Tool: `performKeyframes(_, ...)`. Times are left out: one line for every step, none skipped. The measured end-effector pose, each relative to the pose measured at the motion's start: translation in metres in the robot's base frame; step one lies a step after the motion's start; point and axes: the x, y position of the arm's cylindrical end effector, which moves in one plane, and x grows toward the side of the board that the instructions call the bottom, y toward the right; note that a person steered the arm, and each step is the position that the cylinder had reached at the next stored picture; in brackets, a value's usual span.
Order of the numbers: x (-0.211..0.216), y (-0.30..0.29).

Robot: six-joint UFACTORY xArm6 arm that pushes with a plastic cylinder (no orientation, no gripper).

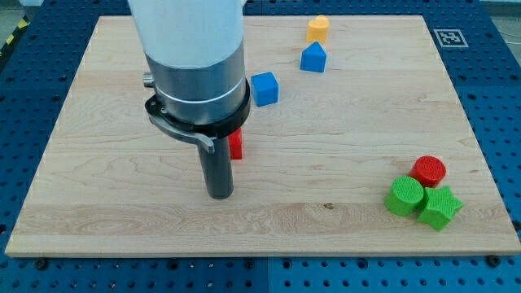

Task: Push the red star towards the right

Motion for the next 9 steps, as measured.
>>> performKeyframes(0.000, -0.002)
performKeyframes(-0.001, -0.007)
performKeyframes(-0.002, -0.008)
performKeyframes(-0.002, -0.013)
performKeyframes(-0.002, -0.054)
performKeyframes(-0.005, -0.080)
performKeyframes(-0.035, -0.095)
performKeyframes(-0.058, -0.037)
performKeyframes(-0.058, 0.012)
